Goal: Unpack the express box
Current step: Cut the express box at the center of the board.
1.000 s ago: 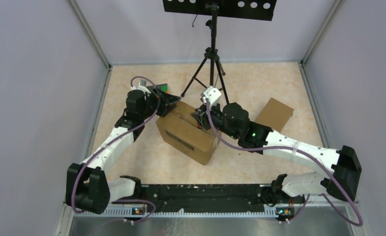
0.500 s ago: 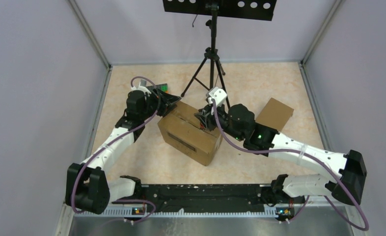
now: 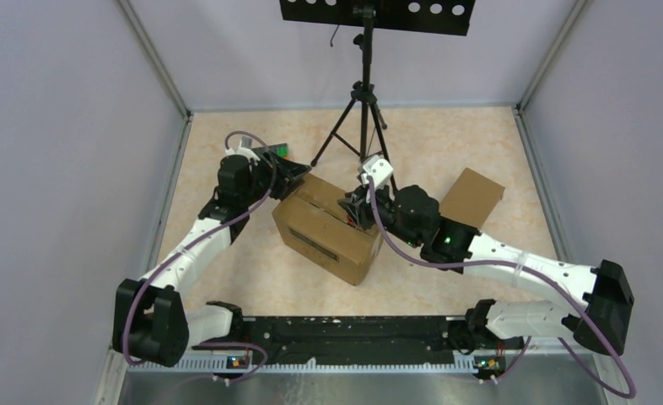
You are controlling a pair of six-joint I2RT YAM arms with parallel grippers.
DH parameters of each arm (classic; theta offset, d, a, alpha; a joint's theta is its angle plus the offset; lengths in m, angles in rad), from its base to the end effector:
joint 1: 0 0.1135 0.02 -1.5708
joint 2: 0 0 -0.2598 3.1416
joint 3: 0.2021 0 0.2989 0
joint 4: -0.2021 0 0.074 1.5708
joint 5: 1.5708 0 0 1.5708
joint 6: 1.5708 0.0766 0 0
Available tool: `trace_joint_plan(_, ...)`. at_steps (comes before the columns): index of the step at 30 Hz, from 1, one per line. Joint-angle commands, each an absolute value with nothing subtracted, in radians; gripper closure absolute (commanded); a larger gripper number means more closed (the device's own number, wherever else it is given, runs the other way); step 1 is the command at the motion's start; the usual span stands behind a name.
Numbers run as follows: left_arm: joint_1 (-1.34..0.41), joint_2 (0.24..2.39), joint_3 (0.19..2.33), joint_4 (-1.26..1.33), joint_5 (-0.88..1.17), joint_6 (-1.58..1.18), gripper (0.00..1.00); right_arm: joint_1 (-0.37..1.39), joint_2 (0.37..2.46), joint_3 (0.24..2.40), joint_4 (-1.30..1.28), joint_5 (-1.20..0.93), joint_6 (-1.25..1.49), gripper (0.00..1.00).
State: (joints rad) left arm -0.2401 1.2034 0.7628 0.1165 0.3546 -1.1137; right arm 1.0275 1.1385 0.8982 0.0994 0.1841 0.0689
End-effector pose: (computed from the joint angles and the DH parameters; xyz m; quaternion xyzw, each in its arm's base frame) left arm 0.3388 -0.1103 0.2389 -0.2448 0.7677 -0.4716 0.3582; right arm 0.1969 0.2989 0.3170 -0.2933 0.6950 0.2810 0.5933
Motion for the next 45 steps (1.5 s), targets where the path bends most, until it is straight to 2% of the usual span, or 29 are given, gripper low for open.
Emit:
trace_joint_plan(1,-0.224,1.261,0.713,-0.022,0.245,-1.050,0.41,1.035,1.106,0.882,0.029,0.190,0.072,1.00)
trace_joint_plan(7,-0.222,1.269,0.784,-0.048,0.222,-0.996,0.40,1.035,1.102,0.903,0.085,0.216,0.056,1.00)
trace_joint_plan(12,-0.202,1.323,0.943,-0.065,0.236,-0.905,0.40,1.033,1.180,0.920,0.280,0.225,0.041,1.00)
trace_joint_plan(17,-0.169,1.366,1.142,-0.123,0.291,-0.820,0.38,1.033,1.299,0.982,0.385,0.230,0.037,1.00)
trace_joint_plan(21,-0.170,1.365,1.192,-0.124,0.401,-0.826,0.36,1.033,1.348,1.017,0.406,0.223,0.028,1.00)
trace_joint_plan(24,-0.189,1.358,1.152,-0.103,0.512,-0.899,0.35,1.033,1.355,1.021,0.411,0.221,0.022,1.00)
trace_joint_plan(29,-0.228,1.321,0.922,0.150,0.601,-1.114,0.34,1.034,1.343,1.016,0.403,0.221,0.023,1.00)
trace_joint_plan(34,-0.238,1.294,0.837,0.166,0.544,-1.107,0.30,1.035,1.333,1.025,0.358,0.213,0.021,1.00)
trace_joint_plan(45,-0.236,1.284,0.782,0.047,0.391,-1.057,0.31,1.035,1.243,1.002,0.259,0.206,0.005,1.00)
